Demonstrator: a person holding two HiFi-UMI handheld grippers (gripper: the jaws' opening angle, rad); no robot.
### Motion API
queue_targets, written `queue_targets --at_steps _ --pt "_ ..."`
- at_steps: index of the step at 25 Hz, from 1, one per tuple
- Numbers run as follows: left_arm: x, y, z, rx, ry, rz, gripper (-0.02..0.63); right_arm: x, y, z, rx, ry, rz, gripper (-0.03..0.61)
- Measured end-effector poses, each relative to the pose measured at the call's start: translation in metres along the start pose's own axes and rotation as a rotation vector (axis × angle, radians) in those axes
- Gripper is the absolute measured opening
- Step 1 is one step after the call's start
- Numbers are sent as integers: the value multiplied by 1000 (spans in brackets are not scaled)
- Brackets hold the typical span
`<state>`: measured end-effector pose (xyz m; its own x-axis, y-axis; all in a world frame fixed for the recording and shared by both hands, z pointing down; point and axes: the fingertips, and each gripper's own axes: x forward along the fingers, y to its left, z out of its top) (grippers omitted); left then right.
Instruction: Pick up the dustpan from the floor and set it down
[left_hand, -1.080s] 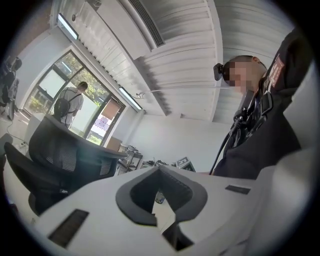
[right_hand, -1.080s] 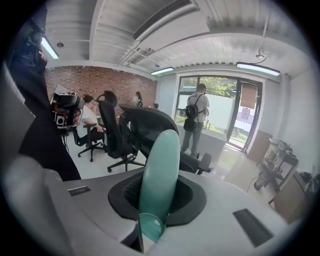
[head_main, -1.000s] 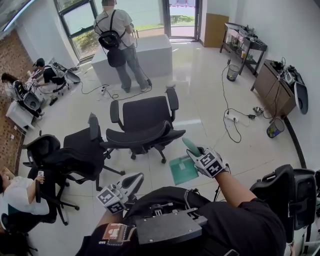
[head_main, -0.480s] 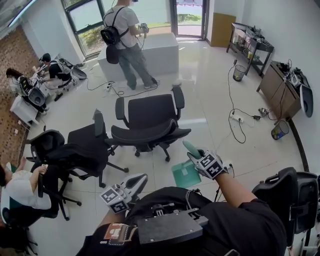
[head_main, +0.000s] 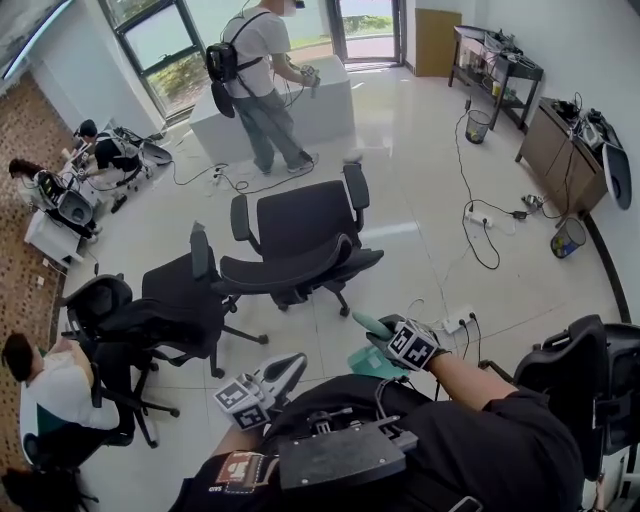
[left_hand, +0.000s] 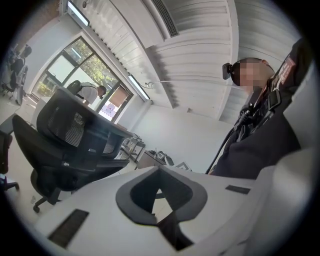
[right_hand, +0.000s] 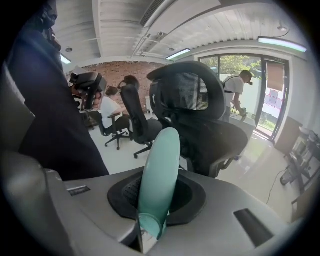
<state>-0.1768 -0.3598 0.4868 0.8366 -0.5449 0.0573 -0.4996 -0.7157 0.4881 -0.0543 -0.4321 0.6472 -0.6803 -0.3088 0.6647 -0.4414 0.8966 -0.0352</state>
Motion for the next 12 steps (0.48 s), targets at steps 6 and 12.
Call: queue_targets --at_steps 6,12 --pt "5 8 8 19 -4 -15 8 5 -3 8 86 -24 54 72" --pt "-3 19 19 16 -36 -9 8 3 -13 33 49 -55 14 71"
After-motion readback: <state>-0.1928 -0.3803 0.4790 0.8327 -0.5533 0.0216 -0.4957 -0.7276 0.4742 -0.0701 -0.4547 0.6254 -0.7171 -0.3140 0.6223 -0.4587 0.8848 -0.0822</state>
